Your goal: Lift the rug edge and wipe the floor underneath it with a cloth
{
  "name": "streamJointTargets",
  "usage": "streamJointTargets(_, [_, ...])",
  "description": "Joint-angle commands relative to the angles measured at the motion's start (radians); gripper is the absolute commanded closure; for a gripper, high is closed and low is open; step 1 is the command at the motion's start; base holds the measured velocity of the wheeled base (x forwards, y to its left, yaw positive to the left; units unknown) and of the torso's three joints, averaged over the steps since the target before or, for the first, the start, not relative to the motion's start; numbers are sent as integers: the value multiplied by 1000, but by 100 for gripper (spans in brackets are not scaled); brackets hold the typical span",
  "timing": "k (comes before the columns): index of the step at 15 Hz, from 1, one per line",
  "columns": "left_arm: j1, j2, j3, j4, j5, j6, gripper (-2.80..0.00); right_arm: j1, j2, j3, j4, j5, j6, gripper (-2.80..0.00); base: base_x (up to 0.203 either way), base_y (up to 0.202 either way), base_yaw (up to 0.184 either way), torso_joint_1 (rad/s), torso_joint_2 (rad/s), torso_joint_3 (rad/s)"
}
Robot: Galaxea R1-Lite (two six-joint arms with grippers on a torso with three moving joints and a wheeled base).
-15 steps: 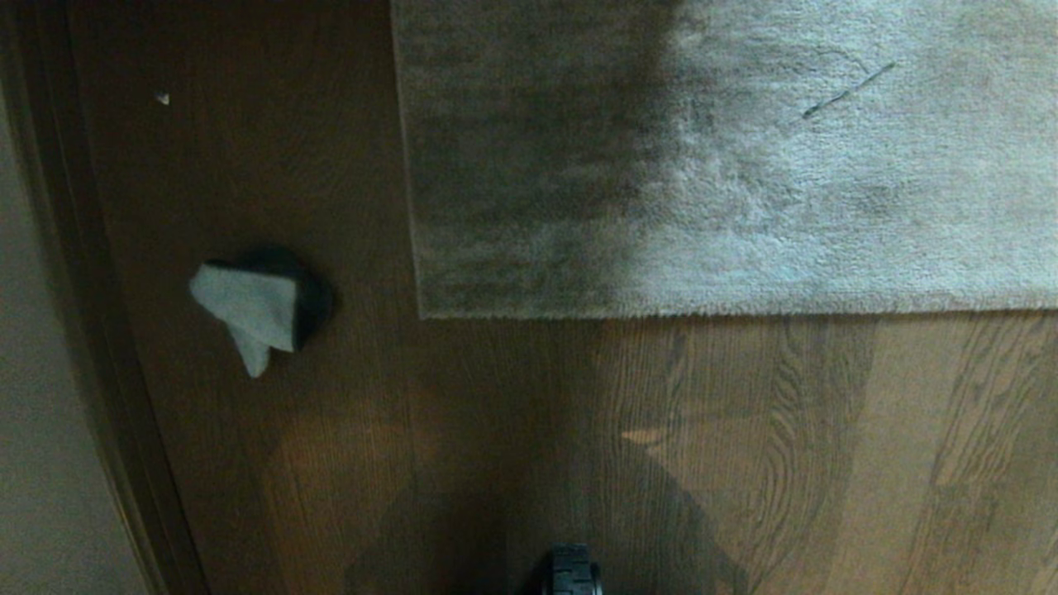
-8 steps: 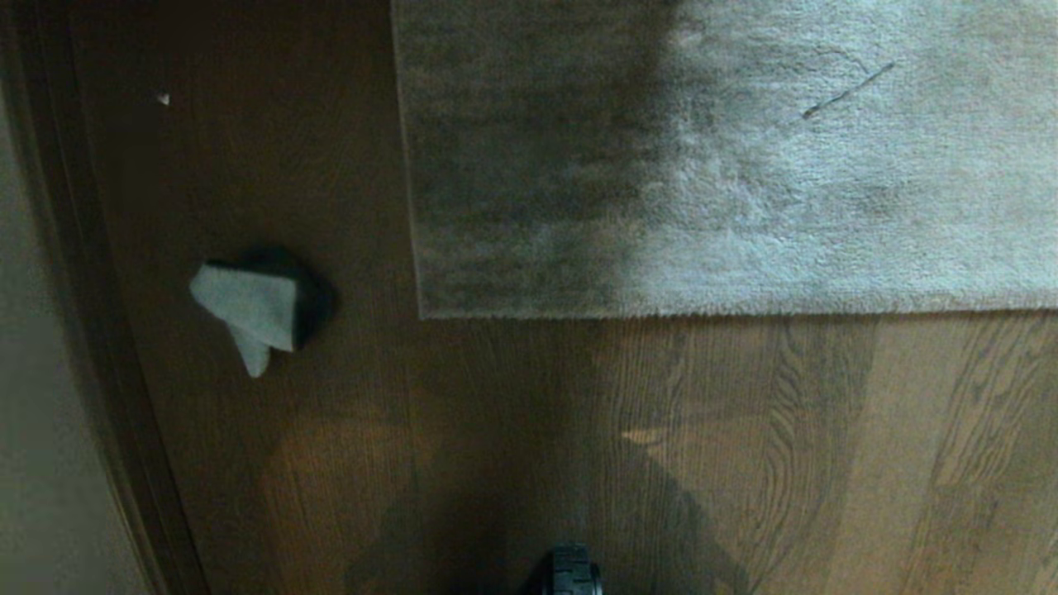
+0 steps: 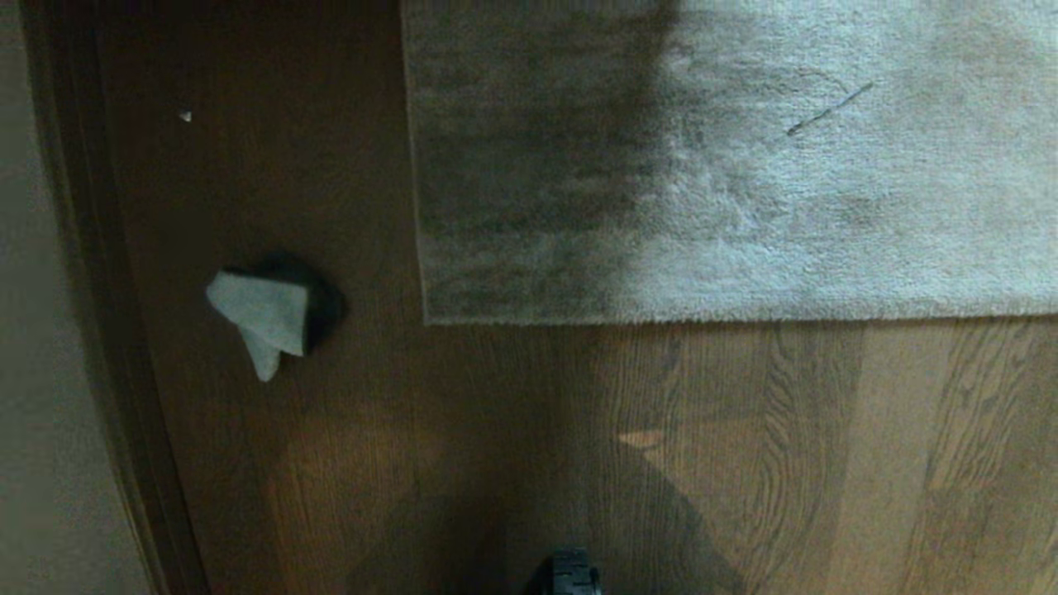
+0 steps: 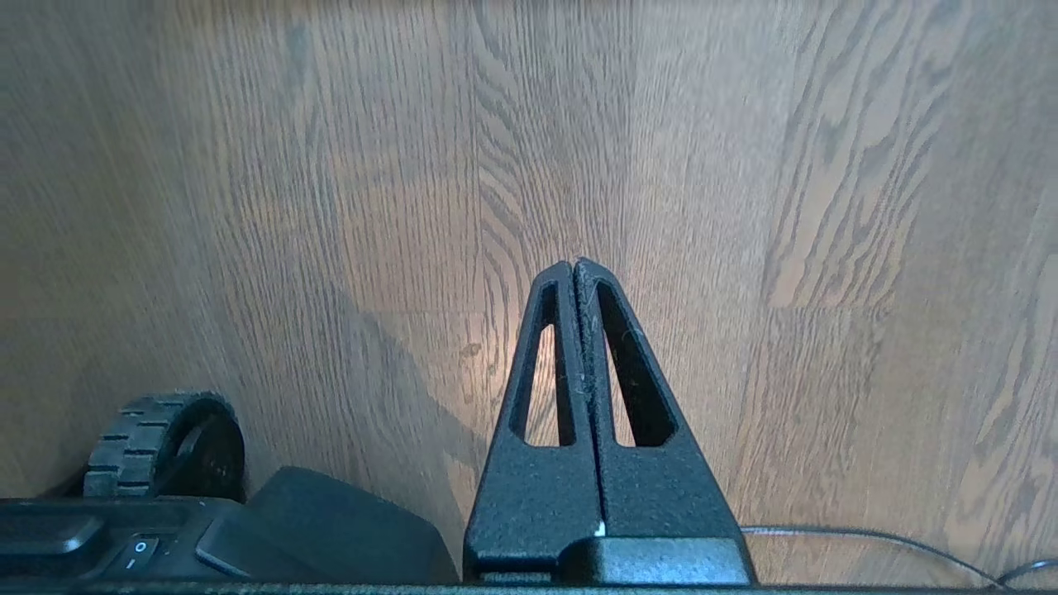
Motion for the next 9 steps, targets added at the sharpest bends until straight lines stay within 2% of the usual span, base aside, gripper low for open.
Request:
streamJointTargets(1, [0,0,-1,-1,0,0,0,0,1,0,0,0,0,0,0,0,0,0,2,196])
streamJointTargets(9, [0,0,1,0,0,-2,0,0,1,0,0,0,0,0,0,0,0,2,4,201])
